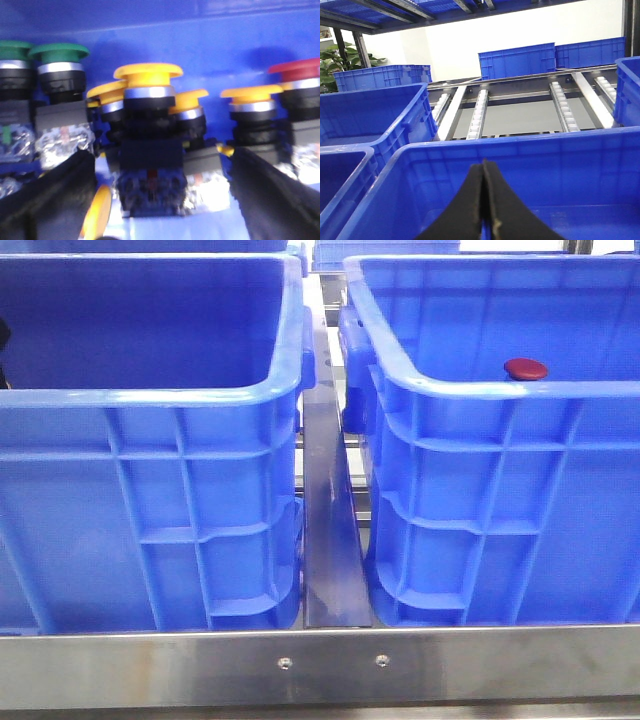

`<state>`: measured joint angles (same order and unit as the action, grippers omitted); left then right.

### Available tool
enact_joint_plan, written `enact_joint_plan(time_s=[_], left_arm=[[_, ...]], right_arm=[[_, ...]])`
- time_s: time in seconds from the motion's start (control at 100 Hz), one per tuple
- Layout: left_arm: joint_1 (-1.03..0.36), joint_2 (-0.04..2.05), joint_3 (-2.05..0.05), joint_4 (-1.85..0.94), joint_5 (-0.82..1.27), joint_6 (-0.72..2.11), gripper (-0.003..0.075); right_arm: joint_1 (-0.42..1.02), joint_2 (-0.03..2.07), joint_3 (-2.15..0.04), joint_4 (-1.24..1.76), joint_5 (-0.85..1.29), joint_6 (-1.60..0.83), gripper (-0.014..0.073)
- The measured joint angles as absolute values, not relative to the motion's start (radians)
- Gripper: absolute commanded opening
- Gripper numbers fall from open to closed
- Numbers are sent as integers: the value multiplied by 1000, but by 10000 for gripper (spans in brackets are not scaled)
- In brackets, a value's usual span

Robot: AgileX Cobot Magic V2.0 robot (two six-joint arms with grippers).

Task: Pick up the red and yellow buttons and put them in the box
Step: 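Grasp a yellow-capped button switch with the left gripper and lift it, then pass the yellow button from the left gripper to the right gripper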

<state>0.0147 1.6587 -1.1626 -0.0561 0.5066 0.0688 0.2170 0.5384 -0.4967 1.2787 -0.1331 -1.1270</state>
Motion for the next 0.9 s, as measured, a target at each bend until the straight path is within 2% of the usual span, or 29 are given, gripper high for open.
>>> enact_joint_plan(time_s=[0.16, 0.24, 0.31, 0.5, 0.61, 0.9], left_arm=[[15, 1685, -1164, -45, 492, 69, 529], [15, 1687, -1164, -44, 487, 69, 489], [15, 1687, -1164, -44, 483, 69, 417], [15, 1687, -1164, -40, 483, 69, 109], [15, 1687, -1164, -39, 485, 69, -20], [8, 1582, -1164, -58, 511, 69, -19]], right_arm=[[217, 538, -497, 1281, -133, -1129, -69], [217, 538, -497, 1281, -133, -1129, -69], [217, 538, -497, 1281, -133, -1129, -69], [217, 538, -497, 1281, -133, -1129, -69], [217, 538, -497, 1281, -133, -1129, -69], [217, 538, -497, 1281, -133, -1129, -69]])
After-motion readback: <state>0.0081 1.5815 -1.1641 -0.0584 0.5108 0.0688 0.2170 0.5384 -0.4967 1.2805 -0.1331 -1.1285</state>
